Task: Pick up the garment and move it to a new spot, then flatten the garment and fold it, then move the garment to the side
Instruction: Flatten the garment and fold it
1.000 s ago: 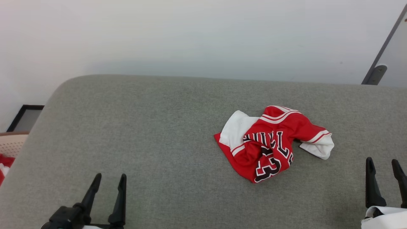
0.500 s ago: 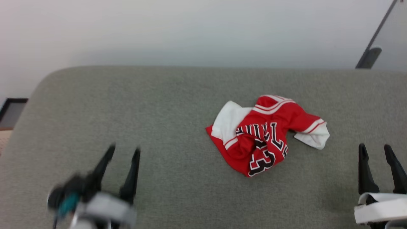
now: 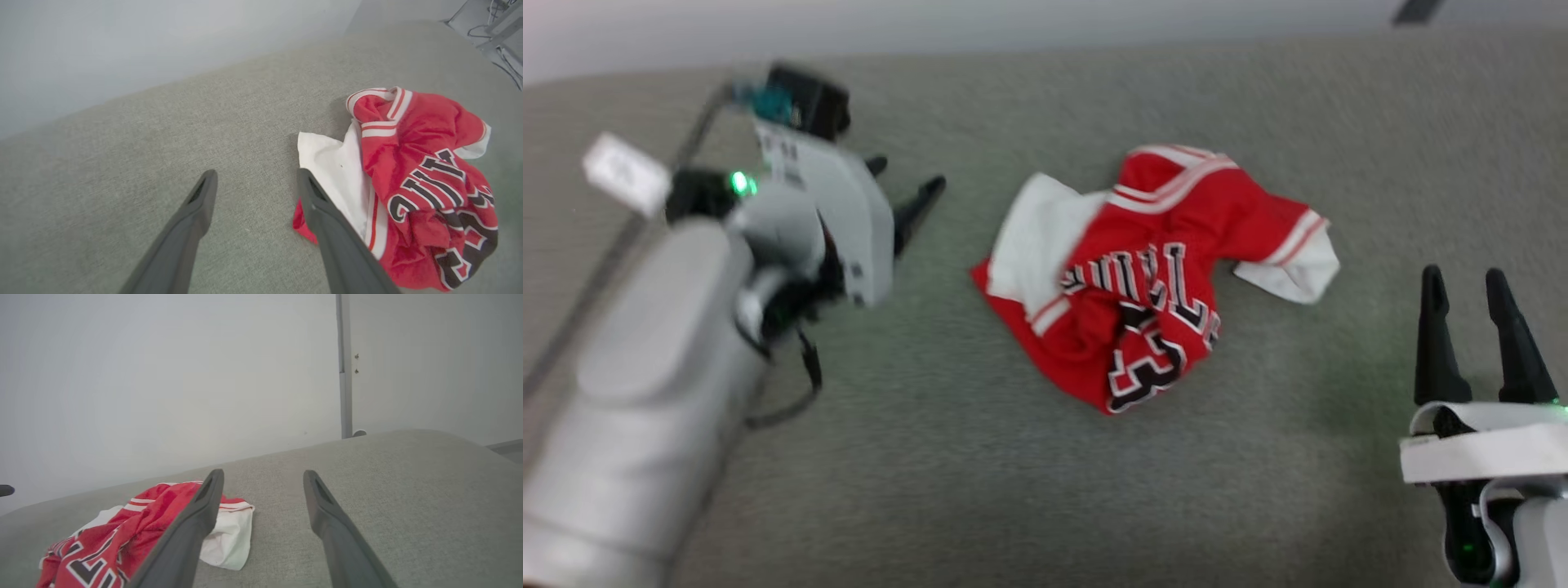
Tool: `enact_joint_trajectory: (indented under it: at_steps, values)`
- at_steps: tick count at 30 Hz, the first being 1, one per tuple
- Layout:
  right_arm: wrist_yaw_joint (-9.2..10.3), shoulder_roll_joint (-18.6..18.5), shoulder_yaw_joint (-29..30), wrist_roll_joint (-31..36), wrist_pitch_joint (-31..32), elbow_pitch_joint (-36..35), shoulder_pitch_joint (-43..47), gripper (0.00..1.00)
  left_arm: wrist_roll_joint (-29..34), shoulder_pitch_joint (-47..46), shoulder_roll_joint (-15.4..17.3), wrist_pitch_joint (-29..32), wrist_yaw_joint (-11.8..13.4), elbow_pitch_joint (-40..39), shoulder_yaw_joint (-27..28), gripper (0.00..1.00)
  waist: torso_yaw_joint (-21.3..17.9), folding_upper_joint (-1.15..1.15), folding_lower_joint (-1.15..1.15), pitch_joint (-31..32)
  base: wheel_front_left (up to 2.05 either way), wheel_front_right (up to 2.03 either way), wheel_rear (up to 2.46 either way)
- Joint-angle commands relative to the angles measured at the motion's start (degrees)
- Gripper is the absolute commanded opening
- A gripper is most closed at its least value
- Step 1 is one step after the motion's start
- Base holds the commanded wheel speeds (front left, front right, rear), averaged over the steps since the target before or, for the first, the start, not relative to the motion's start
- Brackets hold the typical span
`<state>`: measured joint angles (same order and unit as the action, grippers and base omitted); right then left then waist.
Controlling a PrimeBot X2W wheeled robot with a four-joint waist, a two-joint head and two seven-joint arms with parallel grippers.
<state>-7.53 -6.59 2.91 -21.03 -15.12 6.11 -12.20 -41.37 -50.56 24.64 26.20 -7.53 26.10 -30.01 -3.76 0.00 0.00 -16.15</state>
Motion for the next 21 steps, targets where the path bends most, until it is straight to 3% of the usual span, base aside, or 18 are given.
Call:
enact_joint_trajectory:
  at_steps: [1, 7, 17, 18, 19, 20, 21]
  values:
    - [0.07, 0.8, -0.4, -0.6, 0.0, 0.1, -1.5, 1.0, -3.6, -3.9, 0.3, 4.5, 0.2, 2.5, -1.1, 1.0, -8.2, 0.0, 0.0, -8.2, 0.0, 0.0, 0.0]
    - [0.07, 2.6, -0.7, -1.6, 0.0, 0.4, -3.4, 1.0, -13.0, -12.9, 0.3, 22.2, 0.1, 10.9, -3.8, 1.0, -12.6, 0.0, 0.0, -11.3, 0.0, 0.0, 0.0]
    - [0.08, 3.6, -0.7, -2.6, 0.0, 0.9, -4.3, 1.0, -15.3, -16.9, -1.2, 28.8, 0.2, 18.4, -6.5, 1.0, -14.9, 0.0, 0.0, -13.1, 0.0, 0.0, 0.0]
    - [0.08, 3.6, -0.5, -2.5, 0.0, 0.9, -4.4, 1.0, -15.5, -16.9, -1.4, 28.4, 0.2, 18.2, -7.0, 0.8, -14.6, 0.0, 0.0, -13.1, 0.0, 0.0, 0.0]
    - [0.08, 3.6, -0.4, -2.5, 0.0, 0.9, -4.4, 1.0, -15.5, -16.8, -1.2, 27.9, 0.2, 18.1, -7.4, 0.29, -14.2, 0.0, 0.0, -13.0, 0.0, 0.0, 0.0]
    - [0.08, 3.6, -0.6, -2.4, 0.0, 0.9, -4.5, 1.0, -15.8, -16.6, -1.1, 27.3, 0.2, 18.0, -7.6, 0.0, -13.8, 0.0, 0.0, -12.8, 0.0, 0.0, 0.0]
    - [0.08, 3.6, -0.6, -2.1, 0.0, 0.9, -4.6, 1.0, -16.5, -16.4, -1.1, 27.1, 0.2, 18.2, -7.4, 0.0, -13.3, 0.0, 0.0, -12.5, 0.0, 0.0, 0.0]
